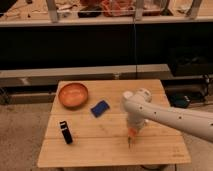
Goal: Place the pepper in the ceramic bowl
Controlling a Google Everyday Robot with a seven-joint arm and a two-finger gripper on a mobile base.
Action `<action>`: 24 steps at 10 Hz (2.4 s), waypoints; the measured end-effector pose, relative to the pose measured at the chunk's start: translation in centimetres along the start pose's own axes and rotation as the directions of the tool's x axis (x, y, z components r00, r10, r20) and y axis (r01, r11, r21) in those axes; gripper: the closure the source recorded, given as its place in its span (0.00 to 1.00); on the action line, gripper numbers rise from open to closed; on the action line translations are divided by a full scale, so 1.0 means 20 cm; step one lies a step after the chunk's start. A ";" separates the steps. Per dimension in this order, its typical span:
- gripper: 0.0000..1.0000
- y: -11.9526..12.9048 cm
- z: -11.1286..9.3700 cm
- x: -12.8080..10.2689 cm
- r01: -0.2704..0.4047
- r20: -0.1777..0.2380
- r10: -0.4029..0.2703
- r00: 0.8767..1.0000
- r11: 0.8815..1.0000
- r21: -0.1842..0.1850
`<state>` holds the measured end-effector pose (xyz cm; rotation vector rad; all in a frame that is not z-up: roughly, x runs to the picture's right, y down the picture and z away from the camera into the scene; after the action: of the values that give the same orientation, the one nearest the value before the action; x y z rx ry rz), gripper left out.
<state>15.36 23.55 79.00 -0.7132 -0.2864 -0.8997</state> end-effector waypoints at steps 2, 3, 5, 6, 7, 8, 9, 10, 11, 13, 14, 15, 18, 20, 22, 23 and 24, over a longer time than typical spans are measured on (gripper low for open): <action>1.00 -0.09 -0.02 -0.04 0.031 -0.007 -0.031 0.999 1.000 -0.002; 1.00 -0.09 -0.03 -0.04 0.033 -0.014 -0.033 0.999 0.999 -0.004; 1.00 -0.13 -0.05 -0.05 0.043 -0.014 -0.043 0.999 0.999 -0.004; 1.00 -0.16 -0.06 -0.05 0.049 -0.016 -0.049 0.999 0.999 -0.003; 1.00 -0.17 -0.06 -0.06 0.051 -0.013 -0.051 0.999 0.999 -0.003; 1.00 -0.19 -0.06 -0.05 0.054 -0.017 -0.054 0.998 0.999 -0.002; 1.00 -0.21 -0.06 -0.06 0.059 -0.018 -0.059 0.998 0.998 -0.002; 1.00 -0.23 -0.07 -0.05 0.063 -0.023 -0.063 0.998 0.998 0.000; 1.00 -0.25 -0.07 -0.05 0.064 -0.024 -0.064 0.998 0.998 0.001; 1.00 -0.29 -0.08 -0.04 0.067 -0.026 -0.066 0.997 0.998 0.005; 1.00 -0.29 -0.08 -0.03 0.066 -0.027 -0.066 0.997 0.998 0.004; 1.00 -0.32 -0.08 -0.02 0.072 -0.030 -0.071 0.997 0.997 0.005; 1.00 -0.39 -0.09 0.00 0.080 -0.038 -0.080 0.996 0.997 0.006; 1.00 -0.45 -0.10 0.00 0.092 -0.042 -0.092 0.995 0.996 0.005; 1.00 -0.53 -0.12 0.02 0.101 -0.045 -0.100 0.994 0.995 0.004; 1.00 -0.55 -0.12 0.03 0.105 -0.049 -0.104 0.993 0.995 0.004; 1.00 -0.59 -0.13 0.03 0.111 -0.049 -0.111 0.993 0.994 0.002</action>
<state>6.17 16.60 82.55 -0.6749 -0.2876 -1.0206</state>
